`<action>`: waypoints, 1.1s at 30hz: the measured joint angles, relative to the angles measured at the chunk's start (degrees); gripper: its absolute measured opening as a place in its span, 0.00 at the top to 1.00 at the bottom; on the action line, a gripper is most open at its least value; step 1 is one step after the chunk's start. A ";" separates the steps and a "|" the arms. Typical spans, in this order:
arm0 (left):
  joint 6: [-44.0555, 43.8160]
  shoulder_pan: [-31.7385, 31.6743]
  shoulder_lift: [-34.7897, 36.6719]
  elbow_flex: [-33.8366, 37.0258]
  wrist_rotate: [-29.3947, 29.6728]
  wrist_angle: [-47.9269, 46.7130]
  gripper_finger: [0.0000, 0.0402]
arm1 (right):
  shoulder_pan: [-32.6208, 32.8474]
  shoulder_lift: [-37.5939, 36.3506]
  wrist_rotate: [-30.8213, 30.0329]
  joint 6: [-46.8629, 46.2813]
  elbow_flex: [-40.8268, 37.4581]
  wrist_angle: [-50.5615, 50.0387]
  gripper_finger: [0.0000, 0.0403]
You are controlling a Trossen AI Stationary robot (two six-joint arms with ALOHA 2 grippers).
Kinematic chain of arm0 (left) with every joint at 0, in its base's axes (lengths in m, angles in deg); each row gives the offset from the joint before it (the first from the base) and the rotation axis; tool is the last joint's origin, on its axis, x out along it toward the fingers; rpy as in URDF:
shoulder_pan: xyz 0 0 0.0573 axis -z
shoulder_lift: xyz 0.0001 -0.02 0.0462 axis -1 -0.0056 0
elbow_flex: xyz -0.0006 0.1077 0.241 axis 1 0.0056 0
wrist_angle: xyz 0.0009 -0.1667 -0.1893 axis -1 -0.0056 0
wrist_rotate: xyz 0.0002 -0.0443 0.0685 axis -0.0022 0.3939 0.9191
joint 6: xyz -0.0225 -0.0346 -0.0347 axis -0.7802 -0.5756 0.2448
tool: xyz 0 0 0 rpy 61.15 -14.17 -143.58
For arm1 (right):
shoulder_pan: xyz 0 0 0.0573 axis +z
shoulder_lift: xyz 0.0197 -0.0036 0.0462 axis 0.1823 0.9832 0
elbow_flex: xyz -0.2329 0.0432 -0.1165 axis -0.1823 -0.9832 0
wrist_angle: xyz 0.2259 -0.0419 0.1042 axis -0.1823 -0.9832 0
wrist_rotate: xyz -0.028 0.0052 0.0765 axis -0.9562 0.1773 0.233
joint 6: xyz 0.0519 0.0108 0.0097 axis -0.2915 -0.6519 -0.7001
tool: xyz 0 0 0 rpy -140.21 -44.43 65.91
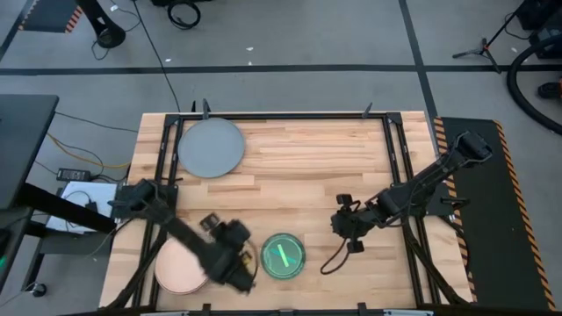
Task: Stack plastic plates
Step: Move the gray plate to the middle of the table
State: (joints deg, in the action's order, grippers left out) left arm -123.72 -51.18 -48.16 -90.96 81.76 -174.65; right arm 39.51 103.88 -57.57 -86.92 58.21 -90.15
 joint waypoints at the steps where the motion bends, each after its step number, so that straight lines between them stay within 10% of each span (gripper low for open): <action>1: 2.82 -1.96 0.03 1.41 1.46 1.17 0.60 | -0.37 0.00 0.18 0.22 0.00 -0.04 0.74; 12: 34.79 -22.98 0.53 13.37 6.51 27.01 0.60 | 0.12 0.00 -2.19 -6.69 -2.34 0.22 0.74; 33: 33.39 -38.25 7.39 18.00 3.41 27.77 0.60 | 5.53 -0.09 -1.59 -9.59 -9.94 10.38 0.74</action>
State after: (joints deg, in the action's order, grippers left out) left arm -90.33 -89.44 -40.77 -72.96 85.17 -146.87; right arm 45.04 103.79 -59.16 -96.51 48.27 -79.77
